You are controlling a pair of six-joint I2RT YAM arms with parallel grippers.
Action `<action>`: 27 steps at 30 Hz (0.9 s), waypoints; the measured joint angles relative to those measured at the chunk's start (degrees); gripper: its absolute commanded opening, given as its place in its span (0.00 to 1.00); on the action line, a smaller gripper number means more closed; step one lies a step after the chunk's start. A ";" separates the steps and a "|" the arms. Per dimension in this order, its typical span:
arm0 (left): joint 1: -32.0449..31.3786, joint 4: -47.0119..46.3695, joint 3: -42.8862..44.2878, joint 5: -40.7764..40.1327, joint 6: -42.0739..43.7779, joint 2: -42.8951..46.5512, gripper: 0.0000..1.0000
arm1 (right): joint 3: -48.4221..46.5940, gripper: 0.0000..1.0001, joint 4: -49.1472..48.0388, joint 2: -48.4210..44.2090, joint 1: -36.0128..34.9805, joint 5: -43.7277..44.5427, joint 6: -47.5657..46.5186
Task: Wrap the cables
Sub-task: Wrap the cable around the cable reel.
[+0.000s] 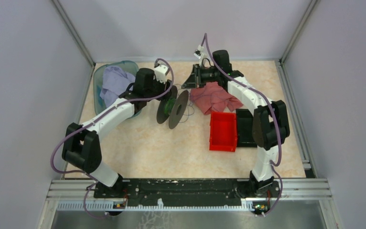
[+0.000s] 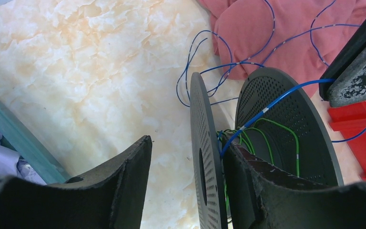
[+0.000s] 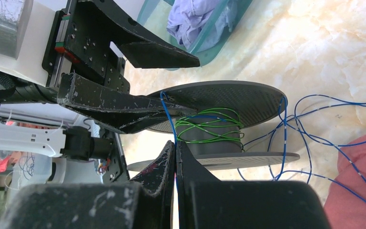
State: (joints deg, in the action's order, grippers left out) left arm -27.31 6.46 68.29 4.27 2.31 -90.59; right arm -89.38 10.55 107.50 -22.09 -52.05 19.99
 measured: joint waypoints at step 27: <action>-0.09 0.37 -0.85 0.28 0.55 0.17 0.42 | 0.00 0.00 0.31 0.00 0.00 0.74 -1.20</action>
State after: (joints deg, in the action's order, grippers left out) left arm -27.40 6.83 67.44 4.56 2.85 -90.41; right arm -89.38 10.85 107.50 -22.09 -51.31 18.79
